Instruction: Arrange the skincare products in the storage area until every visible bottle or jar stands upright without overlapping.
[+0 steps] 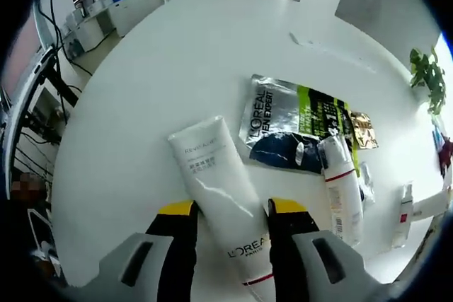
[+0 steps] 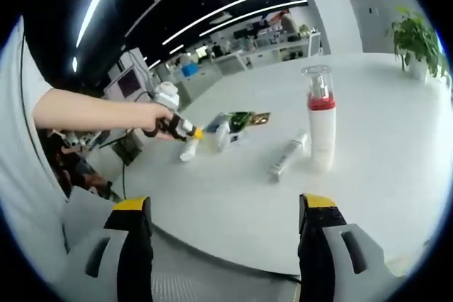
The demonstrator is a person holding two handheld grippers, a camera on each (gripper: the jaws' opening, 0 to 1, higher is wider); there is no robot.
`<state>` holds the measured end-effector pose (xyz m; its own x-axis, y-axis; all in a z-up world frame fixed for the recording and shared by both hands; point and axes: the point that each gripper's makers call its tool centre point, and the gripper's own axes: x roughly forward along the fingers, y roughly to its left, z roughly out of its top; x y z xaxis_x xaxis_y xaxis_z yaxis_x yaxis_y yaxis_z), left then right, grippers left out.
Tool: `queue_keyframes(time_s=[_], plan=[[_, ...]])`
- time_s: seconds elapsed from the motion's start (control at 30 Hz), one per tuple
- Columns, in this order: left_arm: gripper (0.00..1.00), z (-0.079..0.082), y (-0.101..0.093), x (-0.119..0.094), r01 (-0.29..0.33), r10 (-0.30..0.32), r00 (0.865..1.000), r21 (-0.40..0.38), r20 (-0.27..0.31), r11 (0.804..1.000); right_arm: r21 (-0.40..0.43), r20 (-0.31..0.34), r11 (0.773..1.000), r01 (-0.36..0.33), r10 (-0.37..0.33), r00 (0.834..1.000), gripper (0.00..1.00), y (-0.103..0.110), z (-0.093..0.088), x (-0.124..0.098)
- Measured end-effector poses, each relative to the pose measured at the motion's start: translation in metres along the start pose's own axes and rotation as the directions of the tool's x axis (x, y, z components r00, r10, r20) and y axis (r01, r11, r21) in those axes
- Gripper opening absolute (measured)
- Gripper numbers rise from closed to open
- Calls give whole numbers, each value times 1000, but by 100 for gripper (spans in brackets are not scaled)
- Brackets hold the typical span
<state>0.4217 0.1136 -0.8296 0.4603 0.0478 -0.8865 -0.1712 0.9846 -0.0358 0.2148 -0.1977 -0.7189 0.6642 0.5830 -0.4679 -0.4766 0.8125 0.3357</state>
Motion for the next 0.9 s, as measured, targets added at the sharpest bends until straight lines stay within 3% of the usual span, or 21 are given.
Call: queue_keyframes(time_s=[0.23, 0.63, 0.9], plan=[[31, -5, 0, -7, 32, -32, 999, -33, 21, 999, 1, -2, 1000, 1, -1, 1000, 85, 0, 0, 0], [28, -6, 2, -16, 66, -65, 997, -24, 47, 998, -6, -6, 1000, 4, -4, 1000, 85, 0, -1, 0], [28, 6, -10, -32, 136, -133, 982, -16, 133, 991, -17, -9, 1000, 3, -4, 1000, 84, 1, -1, 0]])
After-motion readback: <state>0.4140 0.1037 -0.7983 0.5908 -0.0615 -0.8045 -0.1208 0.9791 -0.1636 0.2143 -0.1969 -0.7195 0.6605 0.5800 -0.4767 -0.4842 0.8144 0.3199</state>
